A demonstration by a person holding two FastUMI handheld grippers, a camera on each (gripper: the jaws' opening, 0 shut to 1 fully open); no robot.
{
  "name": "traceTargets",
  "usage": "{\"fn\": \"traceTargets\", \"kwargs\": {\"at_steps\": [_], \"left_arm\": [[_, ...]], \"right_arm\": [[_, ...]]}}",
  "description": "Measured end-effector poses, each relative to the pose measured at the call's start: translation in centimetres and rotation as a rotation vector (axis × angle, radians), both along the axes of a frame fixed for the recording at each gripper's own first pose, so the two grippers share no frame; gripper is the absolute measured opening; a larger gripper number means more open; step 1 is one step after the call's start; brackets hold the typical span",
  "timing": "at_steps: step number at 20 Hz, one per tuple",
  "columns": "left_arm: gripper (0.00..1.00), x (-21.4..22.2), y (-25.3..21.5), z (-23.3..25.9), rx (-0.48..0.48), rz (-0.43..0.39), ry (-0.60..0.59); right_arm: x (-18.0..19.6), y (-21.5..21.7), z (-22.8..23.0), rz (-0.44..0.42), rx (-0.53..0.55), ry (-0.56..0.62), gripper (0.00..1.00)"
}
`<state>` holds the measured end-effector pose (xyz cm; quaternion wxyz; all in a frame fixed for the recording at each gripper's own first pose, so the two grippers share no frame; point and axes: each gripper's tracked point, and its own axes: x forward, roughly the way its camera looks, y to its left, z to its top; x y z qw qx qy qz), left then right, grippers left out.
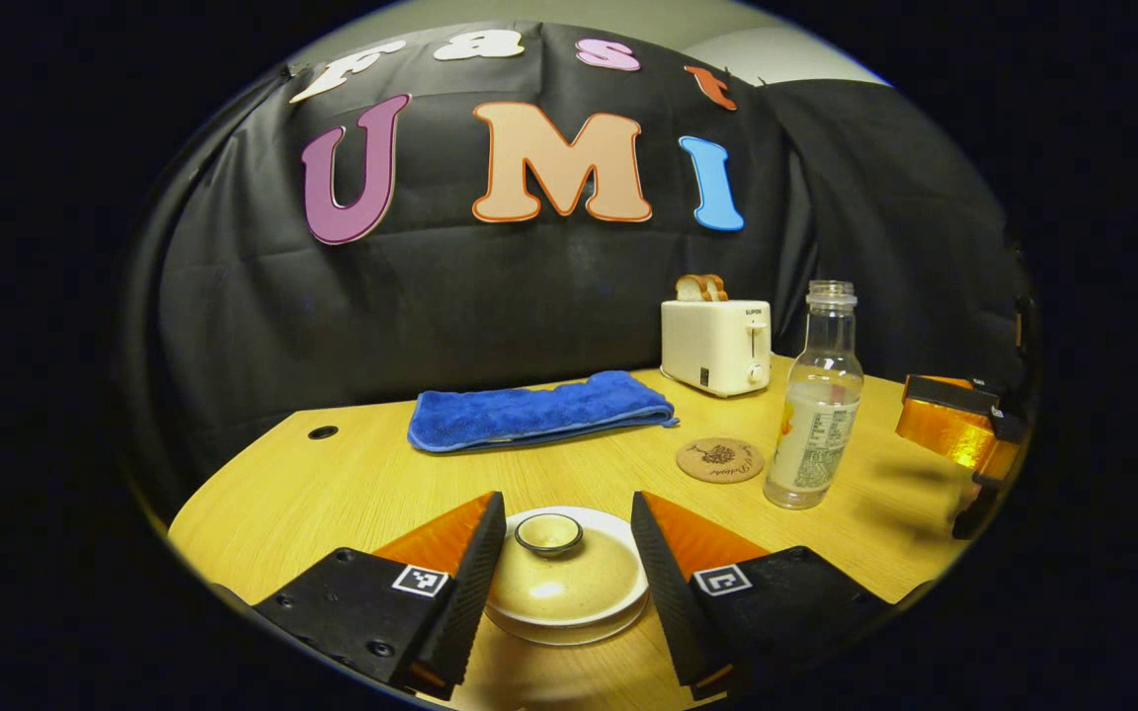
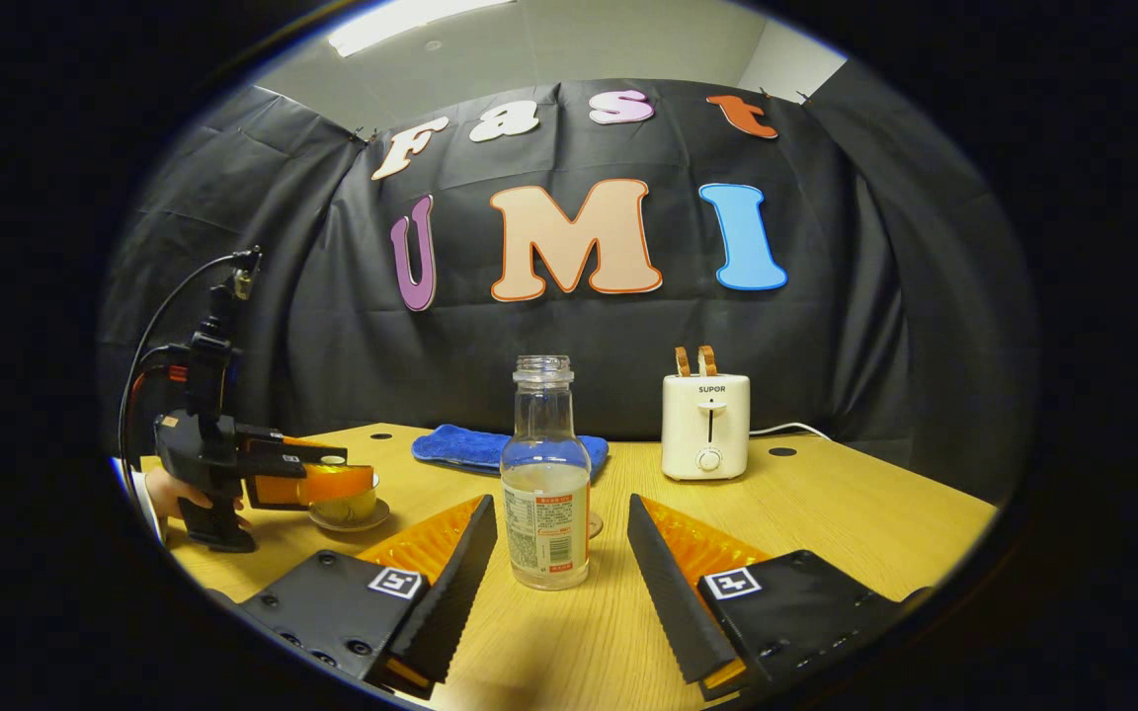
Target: Open the teacup lid with one hand, grasp the water bottle and pour water into the teacup with the other hand; after pouring, place the water bottle on the coaster and then close the teacup lid.
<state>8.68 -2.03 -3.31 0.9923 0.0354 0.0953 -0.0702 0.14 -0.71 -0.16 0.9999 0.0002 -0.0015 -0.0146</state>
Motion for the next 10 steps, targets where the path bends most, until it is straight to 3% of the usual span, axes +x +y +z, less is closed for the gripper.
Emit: {"fn": "traceTargets", "kwargs": {"at_steps": [2,4,6,7,10], "left_arm": [[0.73,0.12,0.28,0.16,-0.001,0.011,-0.007],[0.60,0.22,0.30,0.10,-0.006,0.017,-0.006],[0.56,0.16,0.37,0.33,-0.006,0.018,-0.017],[0.46,0.25,0.45,0.42,-0.007,0.022,-0.021],[0.31,0.29,0.67,0.46,-0.015,0.034,-0.031]], "right_arm": [[-0.02,0.01,0.05,0.000,0.000,0.000,0.90],[-0.01,0.03,0.00,0.003,0.000,0.000,0.87],[-0.01,-0.02,0.03,0.003,0.000,0.000,0.87],[0.00,-0.04,0.08,0.003,0.000,0.000,0.87],[-0.05,-0.01,0.00,0.004,0.000,0.000,0.91]]}}
